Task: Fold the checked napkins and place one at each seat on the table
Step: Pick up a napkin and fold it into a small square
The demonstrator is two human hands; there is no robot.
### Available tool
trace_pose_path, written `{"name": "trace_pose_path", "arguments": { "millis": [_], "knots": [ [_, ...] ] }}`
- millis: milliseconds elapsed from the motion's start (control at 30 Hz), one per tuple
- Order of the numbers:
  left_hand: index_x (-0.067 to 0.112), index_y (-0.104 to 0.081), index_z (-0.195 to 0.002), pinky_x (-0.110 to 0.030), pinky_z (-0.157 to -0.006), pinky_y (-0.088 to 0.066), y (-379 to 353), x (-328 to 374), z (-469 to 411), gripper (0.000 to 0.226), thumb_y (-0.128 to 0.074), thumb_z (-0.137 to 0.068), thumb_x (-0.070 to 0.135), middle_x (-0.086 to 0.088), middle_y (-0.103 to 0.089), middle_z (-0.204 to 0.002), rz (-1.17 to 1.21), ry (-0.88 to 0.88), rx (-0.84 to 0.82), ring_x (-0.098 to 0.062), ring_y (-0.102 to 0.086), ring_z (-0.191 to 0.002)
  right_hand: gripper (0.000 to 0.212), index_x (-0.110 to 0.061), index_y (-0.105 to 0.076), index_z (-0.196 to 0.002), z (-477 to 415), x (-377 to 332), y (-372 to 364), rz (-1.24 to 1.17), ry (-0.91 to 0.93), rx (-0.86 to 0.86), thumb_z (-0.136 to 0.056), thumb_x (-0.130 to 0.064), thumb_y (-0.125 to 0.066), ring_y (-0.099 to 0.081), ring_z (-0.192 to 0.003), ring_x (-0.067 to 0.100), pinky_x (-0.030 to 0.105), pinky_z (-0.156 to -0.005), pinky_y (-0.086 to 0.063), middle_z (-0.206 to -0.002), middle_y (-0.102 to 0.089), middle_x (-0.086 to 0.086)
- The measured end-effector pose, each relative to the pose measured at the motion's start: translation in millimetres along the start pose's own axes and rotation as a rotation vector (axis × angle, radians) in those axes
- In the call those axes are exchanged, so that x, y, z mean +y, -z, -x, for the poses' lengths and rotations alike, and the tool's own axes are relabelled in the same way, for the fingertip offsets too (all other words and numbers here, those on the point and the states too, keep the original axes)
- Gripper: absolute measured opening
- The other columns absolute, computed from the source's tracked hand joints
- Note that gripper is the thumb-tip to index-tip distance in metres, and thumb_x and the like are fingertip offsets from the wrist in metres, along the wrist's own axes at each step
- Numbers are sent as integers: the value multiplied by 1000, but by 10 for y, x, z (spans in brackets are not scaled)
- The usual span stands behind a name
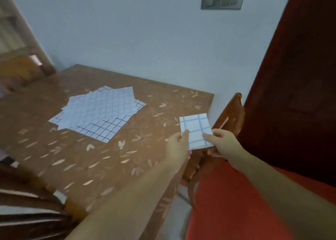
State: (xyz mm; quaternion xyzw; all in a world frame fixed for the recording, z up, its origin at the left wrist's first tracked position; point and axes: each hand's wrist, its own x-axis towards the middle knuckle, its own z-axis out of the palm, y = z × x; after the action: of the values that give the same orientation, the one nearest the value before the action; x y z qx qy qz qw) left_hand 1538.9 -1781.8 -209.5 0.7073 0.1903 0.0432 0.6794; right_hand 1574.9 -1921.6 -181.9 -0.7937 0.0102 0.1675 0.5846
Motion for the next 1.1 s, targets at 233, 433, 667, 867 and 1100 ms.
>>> {"name": "trace_pose_path", "arguments": {
  "millis": [233,433,667,867,1100],
  "knots": [
    [0,-63,-93,-19,-38,-35,-191,-22,-213,37,-47,-102,32,-8,-53,-56,35,47,148,-13,-45,-40,18,-9,-66,-109,-529,-47,146,83,22,-188,-97,-15,-53,-59,-54,13,26,-58,-52,-81,-68,10],
    [15,-57,-109,-22,-47,-42,-363,-183,-752,21,-45,-102,30,-5,-64,-72,79,192,78,-13,-53,-48,28,-16,-63,-108,-1224,-54,189,201,-35,-208,-93,-9,-40,-63,-65,15,27,-66,-53,-83,-69,5],
    [21,-53,-113,-32,-77,-59,-581,-446,-1242,15,-49,-99,19,-4,-68,-96,187,329,72,-13,-68,-69,29,-13,-63,-107,-1995,151,262,320,-98,-288,-92,-5,-39,-65,-75,17,28,-67,-54,-86,-67,7],
    [18,-59,-110,-38,-80,-58,-800,-741,-1703,13,-58,-97,15,-7,-73,-91,283,392,311,-19,-67,-76,16,-8,-64,-103,-2806,353,253,333,-103,-482,-94,-4,-51,-69,-77,20,28,-71,-58,-92,-71,15],
    [15,-62,-115,-35,-80,-61,-1237,-983,-2077,30,-66,-88,2,-4,-71,-101,282,518,515,-20,-71,-87,27,-4,-60,-118,-3590,634,248,368,-201,-651,-96,-4,-45,-70,-85,24,34,-73,-59,-101,-69,16]
  ]
}}
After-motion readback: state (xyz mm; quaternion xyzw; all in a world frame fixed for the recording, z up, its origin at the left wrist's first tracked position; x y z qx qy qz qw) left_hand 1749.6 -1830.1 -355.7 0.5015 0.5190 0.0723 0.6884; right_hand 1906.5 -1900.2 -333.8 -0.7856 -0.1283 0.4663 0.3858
